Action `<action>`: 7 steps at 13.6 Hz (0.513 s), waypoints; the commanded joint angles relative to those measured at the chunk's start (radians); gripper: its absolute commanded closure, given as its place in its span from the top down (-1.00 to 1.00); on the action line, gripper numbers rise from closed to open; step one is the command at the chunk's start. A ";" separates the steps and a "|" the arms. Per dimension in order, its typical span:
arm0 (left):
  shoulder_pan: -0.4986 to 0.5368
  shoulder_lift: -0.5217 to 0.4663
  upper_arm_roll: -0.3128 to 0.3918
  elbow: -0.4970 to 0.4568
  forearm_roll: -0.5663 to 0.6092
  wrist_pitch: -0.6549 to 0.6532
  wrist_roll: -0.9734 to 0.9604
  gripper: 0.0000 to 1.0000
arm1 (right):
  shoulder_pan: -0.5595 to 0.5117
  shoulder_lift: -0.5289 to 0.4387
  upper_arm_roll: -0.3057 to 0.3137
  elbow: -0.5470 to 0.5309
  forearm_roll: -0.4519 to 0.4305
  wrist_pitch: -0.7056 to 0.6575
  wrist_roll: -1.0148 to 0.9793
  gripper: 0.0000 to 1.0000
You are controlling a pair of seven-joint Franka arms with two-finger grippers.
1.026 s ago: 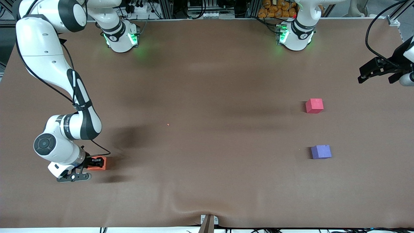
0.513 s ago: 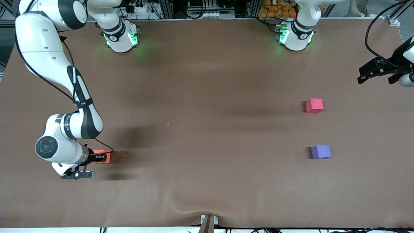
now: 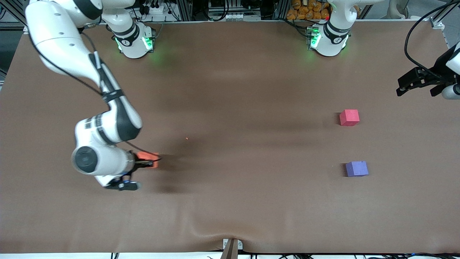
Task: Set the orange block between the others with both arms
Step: 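Carry the orange cube with the right gripper toward the table middle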
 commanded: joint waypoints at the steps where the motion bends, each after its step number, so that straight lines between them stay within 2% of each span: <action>1: 0.001 0.007 -0.005 0.011 0.013 0.007 -0.014 1.00 | 0.110 0.006 0.019 0.014 -0.014 -0.006 0.129 -1.00; 4: 0.005 0.007 -0.005 0.013 0.010 0.007 -0.013 1.00 | 0.245 0.020 0.022 0.020 -0.018 0.020 0.200 -0.95; 7: 0.004 0.007 -0.005 0.012 0.018 0.015 -0.013 1.00 | 0.323 0.025 0.019 0.020 -0.021 0.101 0.277 -0.91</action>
